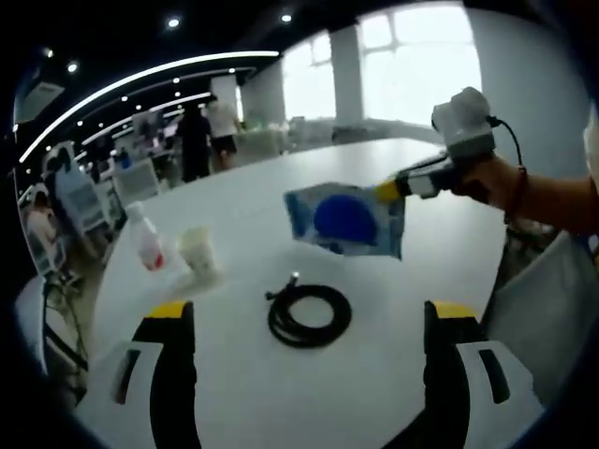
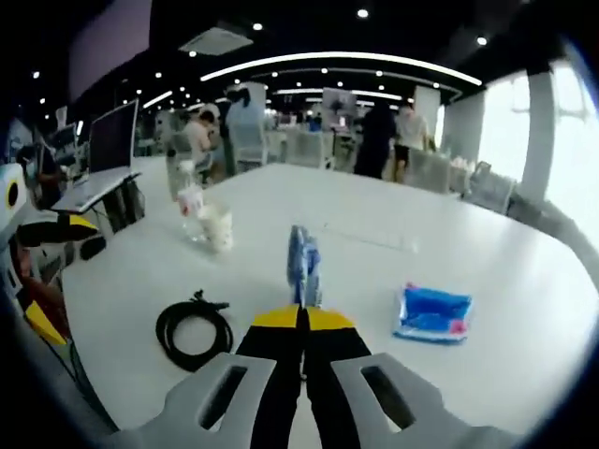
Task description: Arrange the tabletop items into an orderly group along one side of the table until the central work area is clear of visible clutter.
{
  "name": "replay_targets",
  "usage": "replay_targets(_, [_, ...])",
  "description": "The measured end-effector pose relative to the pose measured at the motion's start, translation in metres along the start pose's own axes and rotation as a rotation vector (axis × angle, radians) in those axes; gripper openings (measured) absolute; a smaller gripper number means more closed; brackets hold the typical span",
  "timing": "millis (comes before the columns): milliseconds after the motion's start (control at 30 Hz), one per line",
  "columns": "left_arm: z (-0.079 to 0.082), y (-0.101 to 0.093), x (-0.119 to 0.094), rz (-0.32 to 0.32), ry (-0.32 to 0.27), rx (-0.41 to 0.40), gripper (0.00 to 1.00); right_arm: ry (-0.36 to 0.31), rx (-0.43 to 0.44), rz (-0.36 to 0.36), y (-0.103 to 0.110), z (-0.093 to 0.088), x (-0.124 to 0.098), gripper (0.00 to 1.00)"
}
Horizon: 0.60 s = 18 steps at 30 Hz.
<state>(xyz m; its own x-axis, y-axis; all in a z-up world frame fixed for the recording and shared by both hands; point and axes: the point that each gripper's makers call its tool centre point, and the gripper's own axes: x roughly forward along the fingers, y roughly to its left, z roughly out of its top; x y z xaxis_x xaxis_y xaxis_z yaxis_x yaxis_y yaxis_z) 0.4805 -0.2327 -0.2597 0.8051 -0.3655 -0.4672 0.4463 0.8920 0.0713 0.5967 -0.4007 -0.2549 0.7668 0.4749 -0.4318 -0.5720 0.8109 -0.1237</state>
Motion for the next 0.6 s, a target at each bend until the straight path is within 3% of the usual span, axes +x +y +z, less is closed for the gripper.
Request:
replay_targets(133, [-0.001,0.003,0.0,0.01,0.0,-0.013,0.99,-0.02,0.001,0.059,0.014,0.006,-0.006,0.0])
replay_targets(200, [0.002,0.008,-0.001,0.031,-0.019,-0.036,0.99,-0.019,0.003,0.141,0.03,0.008,-0.009,0.0])
replay_targets(333, [0.008,0.014,-0.001,0.05,-0.041,-0.043,0.98,-0.018,0.019,0.184,0.043,0.009,-0.014,0.0])
replay_targets(367, [0.006,0.015,0.0,0.049,-0.03,-0.047,0.98,-0.016,0.021,0.231,0.052,0.01,-0.016,0.0])
replay_targets(500, [-0.002,0.017,0.0,0.034,-0.009,-0.076,0.97,-0.02,0.013,0.244,0.062,0.017,-0.026,0.0])
replay_targets(600, [-0.009,0.018,-0.001,0.02,0.008,-0.101,0.93,-0.042,-0.001,0.301,0.076,0.024,-0.033,0.0])
